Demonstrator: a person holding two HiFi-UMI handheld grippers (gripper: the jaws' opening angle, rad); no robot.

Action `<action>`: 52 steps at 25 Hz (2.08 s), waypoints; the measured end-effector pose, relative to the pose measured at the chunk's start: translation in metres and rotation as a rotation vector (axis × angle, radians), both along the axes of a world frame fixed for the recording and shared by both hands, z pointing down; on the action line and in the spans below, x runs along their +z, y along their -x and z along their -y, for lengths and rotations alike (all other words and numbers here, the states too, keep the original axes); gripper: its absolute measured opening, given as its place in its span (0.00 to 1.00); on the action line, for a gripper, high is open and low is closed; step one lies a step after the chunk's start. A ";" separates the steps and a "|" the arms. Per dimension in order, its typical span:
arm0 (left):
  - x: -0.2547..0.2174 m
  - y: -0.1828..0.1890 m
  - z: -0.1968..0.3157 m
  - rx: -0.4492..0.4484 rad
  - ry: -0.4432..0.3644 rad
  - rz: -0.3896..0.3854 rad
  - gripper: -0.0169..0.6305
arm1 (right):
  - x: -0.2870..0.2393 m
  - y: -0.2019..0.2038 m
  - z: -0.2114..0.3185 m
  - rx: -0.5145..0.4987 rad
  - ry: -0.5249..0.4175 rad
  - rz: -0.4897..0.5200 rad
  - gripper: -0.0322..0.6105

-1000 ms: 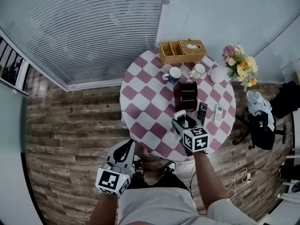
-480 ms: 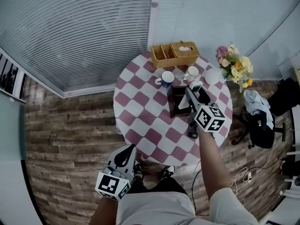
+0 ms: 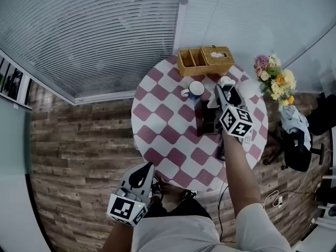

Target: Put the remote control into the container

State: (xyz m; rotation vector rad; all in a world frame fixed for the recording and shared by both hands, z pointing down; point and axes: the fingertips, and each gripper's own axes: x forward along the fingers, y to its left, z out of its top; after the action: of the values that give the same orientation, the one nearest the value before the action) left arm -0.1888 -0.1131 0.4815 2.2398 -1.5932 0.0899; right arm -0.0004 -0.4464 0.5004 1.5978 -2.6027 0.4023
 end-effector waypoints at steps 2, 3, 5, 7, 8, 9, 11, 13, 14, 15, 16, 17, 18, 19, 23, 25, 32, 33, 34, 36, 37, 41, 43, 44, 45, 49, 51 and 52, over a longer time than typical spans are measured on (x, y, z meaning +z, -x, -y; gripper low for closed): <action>0.003 -0.002 0.002 0.003 0.006 -0.004 0.04 | 0.005 0.003 0.005 0.005 -0.003 -0.017 0.48; 0.004 -0.002 0.004 0.005 0.008 -0.004 0.04 | 0.009 0.004 0.006 0.005 -0.002 -0.027 0.48; 0.003 -0.004 0.008 0.010 0.009 -0.002 0.04 | 0.018 0.007 0.005 0.000 0.000 -0.054 0.48; 0.003 -0.005 0.012 0.015 0.006 0.000 0.04 | 0.026 0.008 0.001 -0.005 0.007 -0.077 0.48; 0.002 -0.005 0.014 0.017 0.005 0.001 0.04 | 0.030 0.008 -0.002 -0.006 0.015 -0.087 0.48; 0.002 -0.006 0.016 0.019 0.005 0.002 0.04 | 0.034 0.008 -0.006 -0.007 0.024 -0.102 0.48; 0.002 -0.008 0.021 0.022 0.003 0.003 0.04 | 0.043 0.007 -0.013 -0.012 0.044 -0.151 0.48; 0.003 -0.010 0.024 0.028 0.002 0.002 0.04 | 0.054 0.008 -0.021 -0.029 0.061 -0.220 0.47; 0.003 -0.012 0.025 0.031 0.002 0.002 0.04 | 0.060 0.009 -0.024 -0.040 0.071 -0.256 0.47; 0.003 -0.013 0.025 0.034 0.003 0.002 0.04 | 0.066 0.009 -0.027 -0.048 0.084 -0.289 0.47; 0.003 -0.015 0.026 0.037 0.003 0.002 0.04 | 0.072 0.008 -0.030 -0.052 0.100 -0.317 0.47; 0.002 -0.017 0.026 0.040 0.003 0.002 0.04 | 0.077 0.007 -0.031 -0.051 0.120 -0.337 0.47; 0.002 -0.018 0.027 0.043 0.002 0.003 0.04 | 0.083 0.006 -0.033 -0.049 0.140 -0.351 0.47; 0.002 -0.020 0.027 0.044 0.002 0.003 0.04 | 0.089 0.005 -0.035 -0.047 0.160 -0.363 0.47; 0.000 -0.020 0.023 0.040 -0.004 0.007 0.04 | 0.105 0.004 -0.043 -0.051 0.198 -0.415 0.47; 0.000 -0.019 0.021 0.038 -0.003 0.010 0.04 | 0.105 0.005 -0.044 -0.055 0.199 -0.434 0.47; -0.007 -0.021 0.013 0.034 -0.020 0.011 0.04 | 0.077 0.001 -0.047 -0.057 0.156 -0.377 0.47; -0.009 -0.022 0.012 0.036 -0.025 0.012 0.04 | 0.067 -0.001 -0.051 -0.062 0.133 -0.359 0.47; -0.012 -0.023 0.011 0.037 -0.030 0.013 0.04 | 0.056 -0.002 -0.056 -0.066 0.109 -0.343 0.47; -0.018 -0.028 0.010 0.044 -0.045 0.014 0.04 | 0.033 -0.008 -0.068 -0.074 0.067 -0.308 0.47; -0.021 -0.032 0.009 0.049 -0.053 0.016 0.04 | 0.023 -0.013 -0.076 -0.076 0.051 -0.288 0.47; -0.033 -0.048 0.004 0.073 -0.078 0.018 0.04 | -0.009 -0.035 -0.117 -0.104 0.007 -0.203 0.47; -0.038 -0.057 0.001 0.085 -0.093 0.021 0.04 | -0.024 -0.049 -0.142 -0.098 -0.021 -0.161 0.35; -0.041 -0.061 -0.001 0.091 -0.102 0.024 0.04 | -0.031 -0.056 -0.154 -0.091 -0.035 -0.141 0.25; -0.045 -0.065 -0.002 0.097 -0.110 0.025 0.04 | -0.037 -0.063 -0.167 -0.085 -0.046 -0.121 0.21; -0.057 -0.084 -0.006 0.126 -0.133 0.029 0.04 | -0.060 -0.085 -0.217 -0.104 -0.063 -0.047 0.11; -0.063 -0.094 -0.008 0.146 -0.146 0.033 0.04 | -0.074 -0.093 -0.243 -0.129 -0.073 -0.013 0.08; -0.066 -0.098 -0.008 0.156 -0.155 0.037 0.04 | -0.082 -0.097 -0.255 -0.138 -0.082 0.001 0.07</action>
State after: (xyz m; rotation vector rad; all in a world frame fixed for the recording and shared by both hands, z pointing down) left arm -0.0908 -0.1047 0.4152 2.4931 -1.4881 0.0528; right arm 0.0965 -0.1918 0.4188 1.4286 -2.7422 0.2906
